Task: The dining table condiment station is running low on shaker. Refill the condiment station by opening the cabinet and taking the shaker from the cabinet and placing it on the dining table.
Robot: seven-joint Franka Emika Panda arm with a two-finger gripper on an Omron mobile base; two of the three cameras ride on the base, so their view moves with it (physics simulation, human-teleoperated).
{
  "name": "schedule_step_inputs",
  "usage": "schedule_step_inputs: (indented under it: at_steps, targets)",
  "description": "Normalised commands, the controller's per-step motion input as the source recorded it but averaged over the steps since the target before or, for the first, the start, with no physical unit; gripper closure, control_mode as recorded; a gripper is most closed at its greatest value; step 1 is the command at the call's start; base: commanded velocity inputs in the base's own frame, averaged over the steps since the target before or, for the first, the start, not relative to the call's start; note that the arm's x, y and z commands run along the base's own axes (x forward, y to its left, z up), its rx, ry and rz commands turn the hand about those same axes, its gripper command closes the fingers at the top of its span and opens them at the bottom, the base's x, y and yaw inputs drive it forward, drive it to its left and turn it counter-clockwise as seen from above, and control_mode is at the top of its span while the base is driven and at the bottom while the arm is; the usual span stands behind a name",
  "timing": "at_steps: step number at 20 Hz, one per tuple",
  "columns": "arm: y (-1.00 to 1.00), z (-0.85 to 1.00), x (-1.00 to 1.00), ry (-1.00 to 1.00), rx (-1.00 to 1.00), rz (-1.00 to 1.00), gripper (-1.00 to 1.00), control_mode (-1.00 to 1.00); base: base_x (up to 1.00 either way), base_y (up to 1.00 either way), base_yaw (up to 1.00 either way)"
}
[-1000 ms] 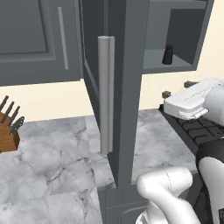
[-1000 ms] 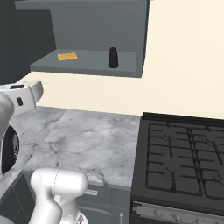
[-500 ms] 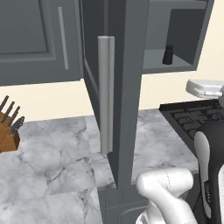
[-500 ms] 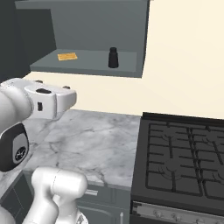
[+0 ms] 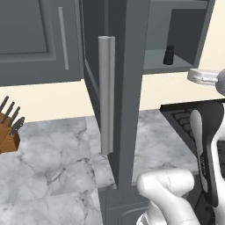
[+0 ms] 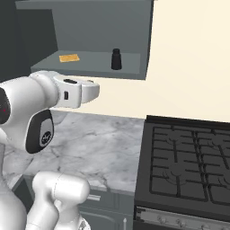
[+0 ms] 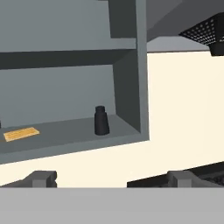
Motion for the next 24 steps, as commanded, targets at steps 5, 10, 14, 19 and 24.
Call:
schedule_step_inputs:
  at_steps: [5, 10, 14, 19, 24]
  targets:
    - [0.01, -0.01, 0.59, 0.02, 0.0, 0.0, -1.0, -1.0, 0.0, 0.0, 0.0]
    - [0.05, 0.0, 0.4, 0.0, 0.0, 0.0, -1.0, -1.0, 0.0, 0.0, 0.0]
    - [0.0, -0.03, 0.32, 0.0, 0.0, 0.0, -1.0, -1.0, 0.0, 0.0, 0.0]
    - [0.0, -0.06, 0.35, 0.0, 0.0, 0.0, -1.0, -1.0, 0.0, 0.0, 0.0]
    - [-0.01, 0.0, 0.24, -0.02, 0.0, 0.0, -1.0, -1.0, 0.0, 0.0, 0.0]
